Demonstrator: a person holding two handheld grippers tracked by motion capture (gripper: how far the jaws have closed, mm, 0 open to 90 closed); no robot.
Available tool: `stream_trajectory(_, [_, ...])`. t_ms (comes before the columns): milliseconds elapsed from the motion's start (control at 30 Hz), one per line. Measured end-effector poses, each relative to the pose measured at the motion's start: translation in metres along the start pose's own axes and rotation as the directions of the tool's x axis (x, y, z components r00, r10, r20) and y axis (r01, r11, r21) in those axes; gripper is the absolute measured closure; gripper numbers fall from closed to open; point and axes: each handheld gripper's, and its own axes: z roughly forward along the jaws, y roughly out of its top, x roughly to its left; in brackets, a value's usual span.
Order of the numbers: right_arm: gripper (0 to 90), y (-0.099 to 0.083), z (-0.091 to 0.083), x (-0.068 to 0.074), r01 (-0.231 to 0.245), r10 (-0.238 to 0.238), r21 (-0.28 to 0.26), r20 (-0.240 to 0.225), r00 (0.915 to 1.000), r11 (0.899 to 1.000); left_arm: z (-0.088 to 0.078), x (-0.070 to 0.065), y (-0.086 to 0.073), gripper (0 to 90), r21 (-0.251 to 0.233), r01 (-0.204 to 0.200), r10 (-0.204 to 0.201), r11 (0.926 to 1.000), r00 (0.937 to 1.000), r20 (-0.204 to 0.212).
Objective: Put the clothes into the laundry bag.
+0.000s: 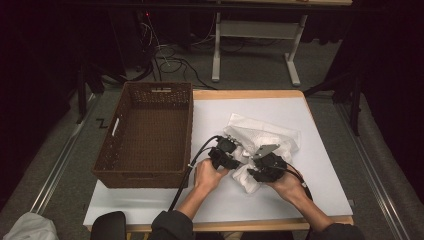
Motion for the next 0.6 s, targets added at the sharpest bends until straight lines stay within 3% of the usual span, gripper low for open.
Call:
stream_trajectory(67, [61.9, -0.003, 0.004, -0.002, -0.008, 0.009, 0.024, -0.013, 0.9999, 1.000, -0.005, 0.006, 0.002, 61.0, -0.026, 0.042, -0.043, 0.9988, 0.9983, -0.040])
stream_trajectory(167, [65.5, -0.010, 0.006, -0.006, -0.028, 0.029, 0.026, -0.035, 0.9990, 0.999, -0.003, 0.009, 0.007, 59.2, -0.036, 0.065, -0.068, 0.9972, 0.9940, -0.086])
stream_trajectory(333, [66.2, -0.017, 0.008, -0.007, -0.005, 0.009, 0.065, -0.049, 0.9987, 0.998, 0.016, 0.022, 0.015, 56.2, -0.040, 0.120, -0.125, 0.9920, 0.9824, -0.139])
stream_trajectory(367, [66.2, -0.019, 0.008, -0.007, -0.011, 0.014, 0.061, -0.051, 0.9986, 0.998, 0.019, 0.024, 0.015, 55.5, -0.047, 0.125, -0.131, 0.9910, 0.9817, -0.138])
stream_trajectory(467, [66.0, -0.023, 0.009, -0.009, -0.032, 0.035, 0.049, -0.070, 0.9969, 0.998, 0.026, 0.028, 0.018, 56.2, -0.064, 0.140, -0.145, 0.9881, 0.9859, -0.084])
stream_trajectory(600, [64.5, -0.023, 0.009, -0.010, -0.032, 0.036, 0.048, -0.075, 0.9965, 0.998, 0.030, 0.027, 0.018, 69.0, -0.064, 0.130, -0.132, 0.9895, 0.9906, -0.035])
